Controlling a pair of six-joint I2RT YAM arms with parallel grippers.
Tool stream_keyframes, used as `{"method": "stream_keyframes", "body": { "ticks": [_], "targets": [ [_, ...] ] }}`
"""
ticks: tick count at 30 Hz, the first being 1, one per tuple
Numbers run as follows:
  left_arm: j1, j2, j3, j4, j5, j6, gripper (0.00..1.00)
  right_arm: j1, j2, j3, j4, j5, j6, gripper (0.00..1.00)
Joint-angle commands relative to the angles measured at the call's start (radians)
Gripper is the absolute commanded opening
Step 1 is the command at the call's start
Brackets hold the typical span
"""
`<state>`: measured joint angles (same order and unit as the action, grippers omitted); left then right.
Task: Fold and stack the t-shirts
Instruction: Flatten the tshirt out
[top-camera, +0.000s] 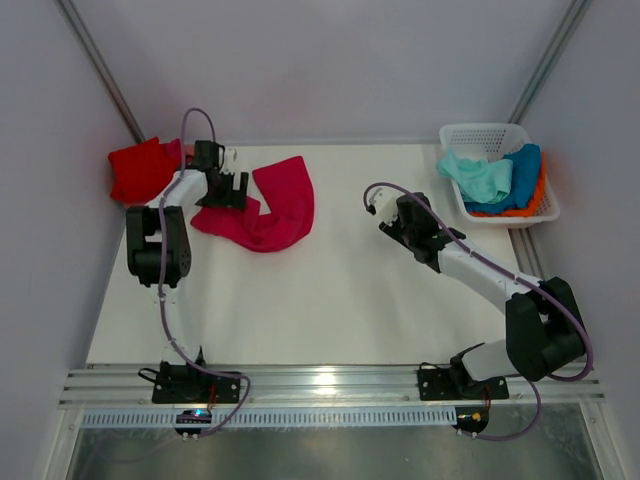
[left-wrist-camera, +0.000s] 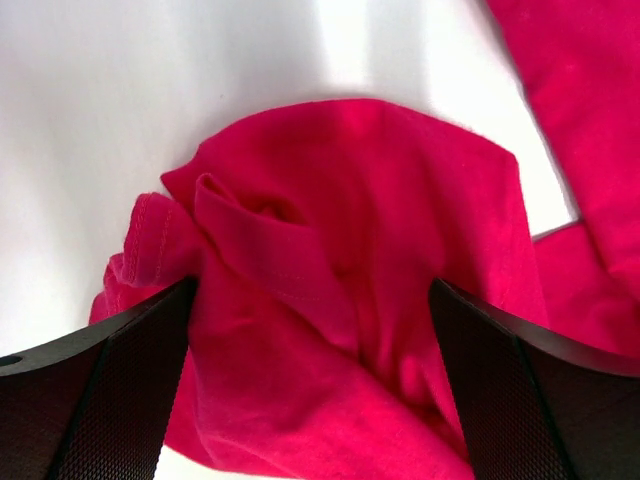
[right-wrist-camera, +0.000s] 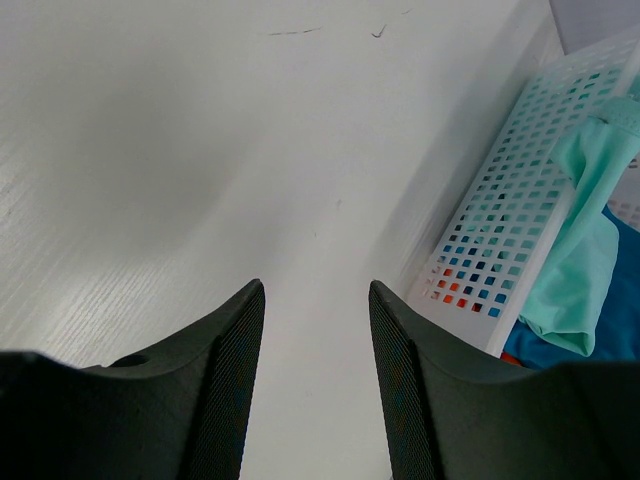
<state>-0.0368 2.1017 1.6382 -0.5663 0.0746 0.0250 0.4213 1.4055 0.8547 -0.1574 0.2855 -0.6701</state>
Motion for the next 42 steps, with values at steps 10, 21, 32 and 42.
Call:
{"method": "stream_keyframes", "body": {
  "ticks": [10,21,32,42],
  "targets": [
    [0.002,-0.094,0.199,-0.041,-0.036,-0.016,0.99,0.0,0.0,0.02,0.018,-0.002,0.017,0.5],
    [0.002,-0.066,0.2,-0.066,0.057,-0.062,0.95,-0.001,-0.008,0.021,0.012,-0.002,0.017,0.5],
    [0.002,-0.017,0.16,-0.064,0.131,-0.079,0.91,0.0,-0.005,0.02,0.012,0.003,0.015,0.5],
    [0.002,0.027,0.106,-0.05,0.122,-0.063,0.89,-0.001,-0.008,0.021,0.007,-0.003,0.015,0.5]
  ]
}}
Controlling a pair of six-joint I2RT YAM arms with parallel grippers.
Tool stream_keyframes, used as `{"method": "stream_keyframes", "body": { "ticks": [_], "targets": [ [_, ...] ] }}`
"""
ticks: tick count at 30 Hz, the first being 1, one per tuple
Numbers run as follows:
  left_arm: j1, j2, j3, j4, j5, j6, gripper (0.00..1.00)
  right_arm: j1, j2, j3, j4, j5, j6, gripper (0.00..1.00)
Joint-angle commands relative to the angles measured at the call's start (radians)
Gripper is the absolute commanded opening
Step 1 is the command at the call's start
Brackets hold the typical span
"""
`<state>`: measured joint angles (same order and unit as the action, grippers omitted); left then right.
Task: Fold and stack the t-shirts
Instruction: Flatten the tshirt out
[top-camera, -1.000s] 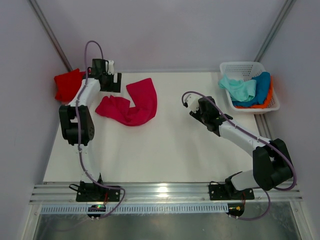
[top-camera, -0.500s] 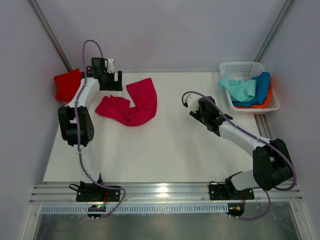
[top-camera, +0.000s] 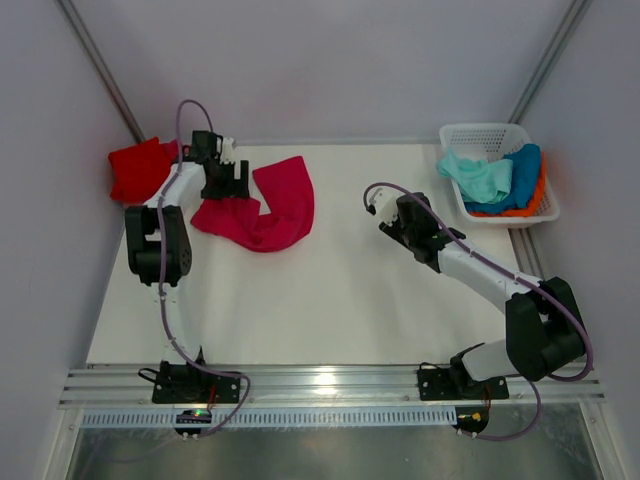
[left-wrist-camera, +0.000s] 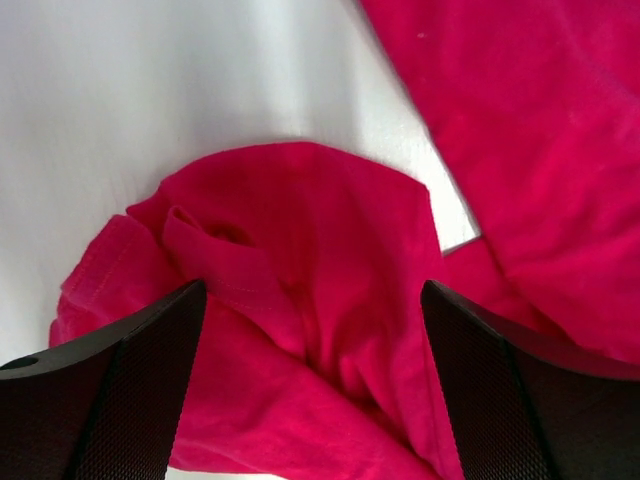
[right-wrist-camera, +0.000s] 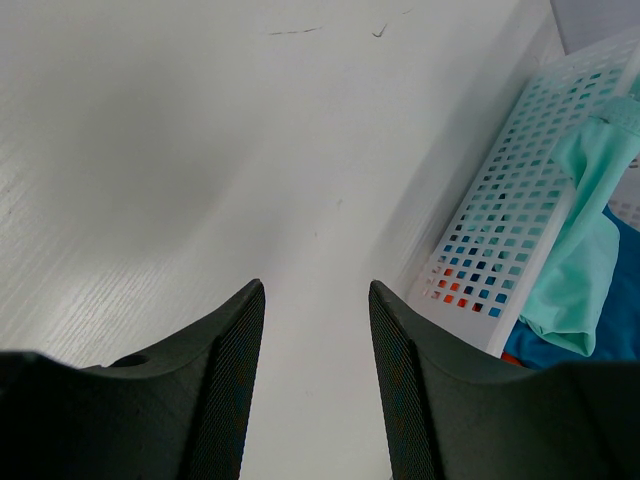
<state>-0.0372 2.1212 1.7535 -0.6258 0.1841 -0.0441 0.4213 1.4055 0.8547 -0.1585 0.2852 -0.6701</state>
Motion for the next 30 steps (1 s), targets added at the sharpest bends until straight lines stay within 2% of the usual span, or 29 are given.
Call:
{"method": "stream_keyframes", "body": {
  "ticks": [1,5,6,7,8,9,17,22,25,29,30],
  "targets": [
    [0.002,0.013,-0.012,0.009,0.012,0.006,0.89,-0.001,-0.008,0.021,0.008,-0.003,0.015,0.5],
    [0.0,0.028,-0.015,0.012,0.012,0.004,0.84,-0.001,-0.01,0.021,0.005,-0.003,0.015,0.5],
    [0.002,0.029,-0.014,0.014,0.023,0.006,0.75,-0.001,-0.01,0.02,0.004,-0.001,0.015,0.5],
    [0.002,0.031,-0.014,0.012,0.025,0.009,0.44,-0.001,-0.01,0.018,0.005,-0.001,0.014,0.51],
    [0.002,0.032,-0.015,0.017,0.022,0.006,0.05,-0.001,-0.01,0.018,0.005,-0.003,0.014,0.51],
    [0.0,0.031,-0.02,0.02,0.02,0.003,0.0,-0.001,-0.008,0.018,0.005,-0.003,0.014,0.5],
    [-0.001,-0.016,-0.011,0.021,0.037,0.012,0.0,-0.001,-0.002,0.018,0.005,-0.006,0.014,0.5],
    [-0.006,-0.134,0.102,-0.07,0.109,0.041,0.0,-0.001,-0.002,0.018,0.005,-0.006,0.014,0.51],
    [-0.007,-0.196,0.26,-0.187,0.169,0.078,0.0,-0.001,0.0,0.02,0.001,-0.009,0.015,0.51],
    [-0.006,-0.231,0.612,-0.368,0.218,0.09,0.0,0.0,0.013,0.033,-0.01,-0.024,0.027,0.5],
    [-0.006,-0.242,0.647,-0.379,0.215,0.089,0.0,0.001,0.015,0.037,-0.012,-0.026,0.033,0.5]
  ]
}}
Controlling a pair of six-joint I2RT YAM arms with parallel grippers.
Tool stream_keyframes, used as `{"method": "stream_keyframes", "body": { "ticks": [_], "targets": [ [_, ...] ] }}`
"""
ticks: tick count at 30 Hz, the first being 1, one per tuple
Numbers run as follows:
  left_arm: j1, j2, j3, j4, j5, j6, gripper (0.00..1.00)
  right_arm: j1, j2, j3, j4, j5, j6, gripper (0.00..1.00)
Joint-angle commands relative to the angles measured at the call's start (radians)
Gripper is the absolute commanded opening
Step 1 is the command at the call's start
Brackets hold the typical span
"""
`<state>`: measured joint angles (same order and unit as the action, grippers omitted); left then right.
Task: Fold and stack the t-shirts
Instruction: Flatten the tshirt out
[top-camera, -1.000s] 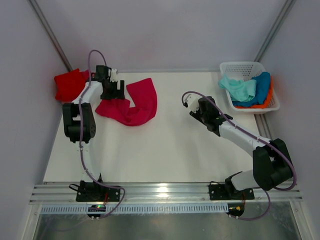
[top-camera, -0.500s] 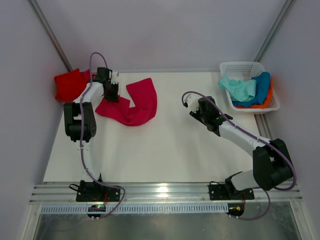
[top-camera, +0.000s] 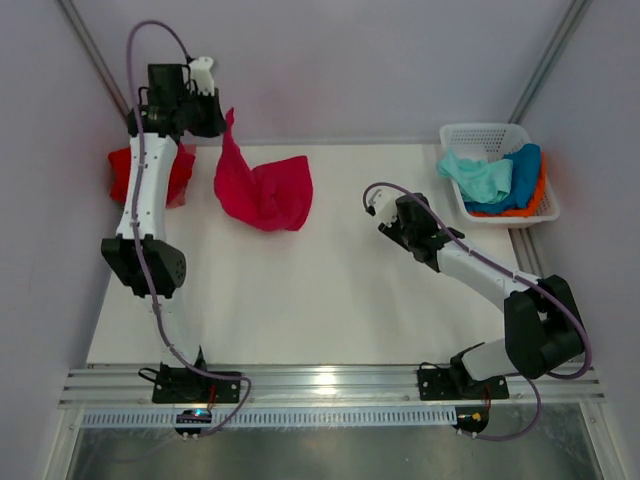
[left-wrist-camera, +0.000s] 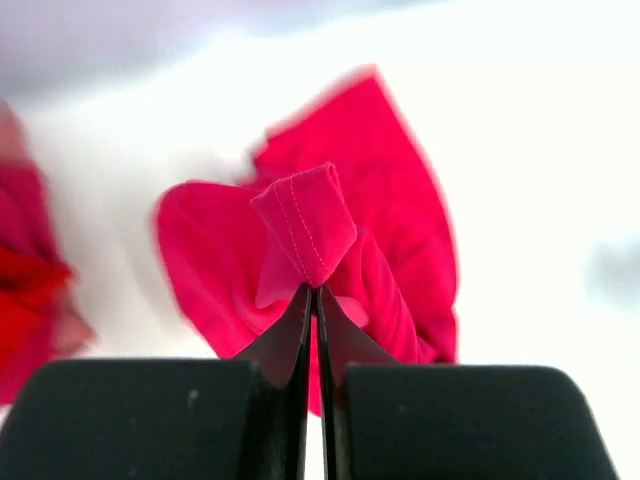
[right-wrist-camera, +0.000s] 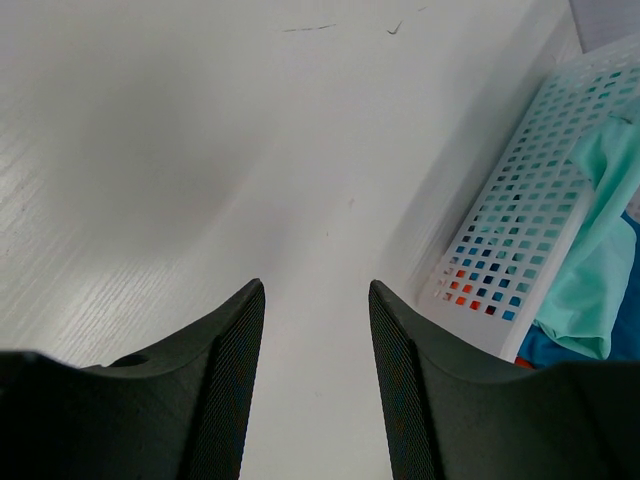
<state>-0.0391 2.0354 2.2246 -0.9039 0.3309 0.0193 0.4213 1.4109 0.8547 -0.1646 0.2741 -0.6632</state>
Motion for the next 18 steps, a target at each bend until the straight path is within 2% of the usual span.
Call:
{"method": "stream_keyframes", "body": {
  "ticks": [1,8,10,18],
  "targets": [
    [-0.004,-0.197,0.197,-0.101,0.065,0.025,0.0,-0.001,0.01,0.04,-0.006,-0.015,0.028,0.5],
    [-0.002,-0.476,0.063,0.057,0.014,0.001,0.0,0.001,0.01,0.047,-0.009,-0.024,0.047,0.5],
    [-0.002,-0.506,0.055,0.054,0.026,-0.007,0.0,-0.001,0.014,0.052,-0.015,-0.03,0.05,0.51],
    [-0.002,-0.592,-0.147,0.065,0.075,0.008,0.0,0.001,0.02,0.058,-0.013,-0.032,0.07,0.5]
  ]
}}
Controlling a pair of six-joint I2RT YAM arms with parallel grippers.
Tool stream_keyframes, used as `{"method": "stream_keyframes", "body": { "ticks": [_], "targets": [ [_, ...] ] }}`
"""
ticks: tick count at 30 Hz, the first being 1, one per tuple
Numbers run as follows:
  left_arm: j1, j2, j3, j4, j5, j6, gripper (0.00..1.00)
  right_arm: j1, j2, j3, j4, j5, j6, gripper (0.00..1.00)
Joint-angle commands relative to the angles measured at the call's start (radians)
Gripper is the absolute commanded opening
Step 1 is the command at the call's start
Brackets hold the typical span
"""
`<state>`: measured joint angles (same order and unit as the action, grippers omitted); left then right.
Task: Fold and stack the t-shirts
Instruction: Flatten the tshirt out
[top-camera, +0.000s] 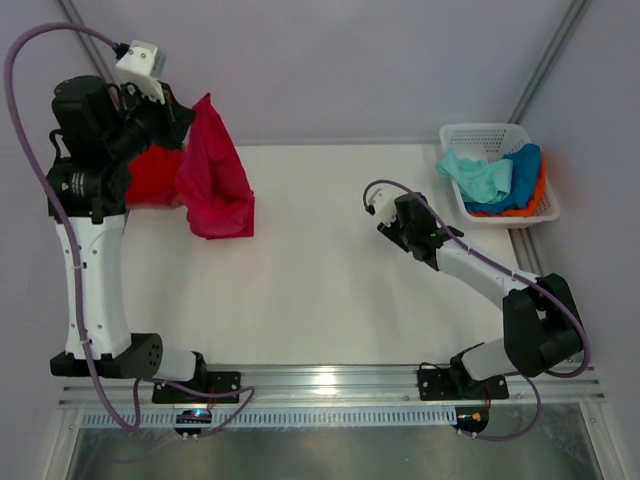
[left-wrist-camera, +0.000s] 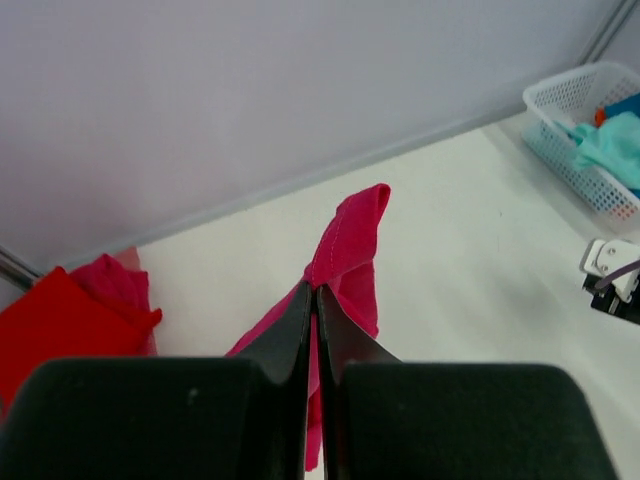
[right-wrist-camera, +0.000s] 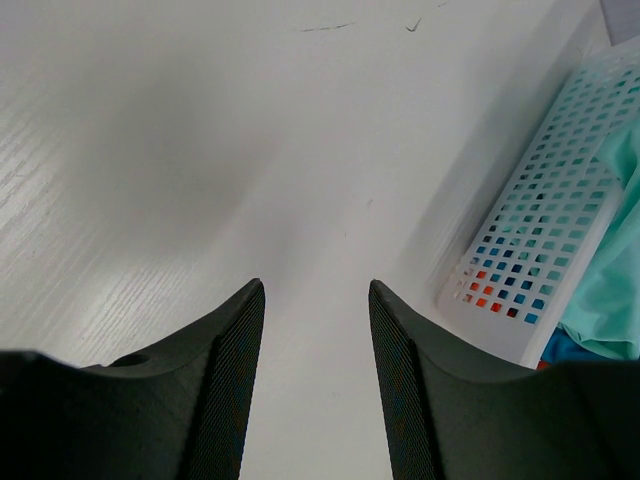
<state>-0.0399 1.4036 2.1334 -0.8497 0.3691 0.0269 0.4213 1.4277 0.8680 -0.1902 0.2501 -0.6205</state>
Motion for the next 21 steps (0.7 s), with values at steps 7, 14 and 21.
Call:
{"method": "stream_keyframes", "body": {
  "ticks": [7,14,21],
  "targets": [
    [-0.002,0.125,-0.081,-0.054,0.24,-0.004,0.0,0.001,0.023,0.153,-0.083,-0.171,0.107,0.03],
    [-0.011,0.17,-0.138,-0.074,0.344,-0.019,0.0,0.001,0.103,0.409,-0.221,-0.524,0.179,0.38],
    [-0.086,0.137,-0.155,-0.115,0.364,0.045,0.0,0.008,0.278,0.73,-0.325,-0.822,0.251,0.71]
  ]
}}
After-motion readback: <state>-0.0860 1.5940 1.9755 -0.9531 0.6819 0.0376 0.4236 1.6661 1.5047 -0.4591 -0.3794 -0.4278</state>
